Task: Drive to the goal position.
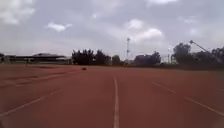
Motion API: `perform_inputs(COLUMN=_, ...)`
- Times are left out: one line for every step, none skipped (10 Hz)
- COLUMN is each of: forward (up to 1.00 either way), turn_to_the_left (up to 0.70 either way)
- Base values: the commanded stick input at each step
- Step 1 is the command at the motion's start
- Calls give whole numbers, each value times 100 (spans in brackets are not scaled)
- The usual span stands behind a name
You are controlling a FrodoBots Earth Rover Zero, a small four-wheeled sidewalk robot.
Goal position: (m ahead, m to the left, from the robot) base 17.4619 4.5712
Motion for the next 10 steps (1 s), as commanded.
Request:
perform_inputs(forward=45, turn_to_the_left=0)
perform_inputs(forward=45, turn_to_the_left=0)
perform_inputs(forward=45, turn_to_the_left=0)
perform_inputs(forward=45, turn_to_the_left=0)
perform_inputs(forward=45, turn_to_the_left=0)
perform_inputs(forward=45, turn_to_the_left=0)
perform_inputs(forward=45, turn_to_the_left=0)
perform_inputs(forward=45, turn_to_the_left=0)
perform_inputs(forward=45, turn_to_the_left=0)
perform_inputs(forward=45, turn_to_the_left=0)
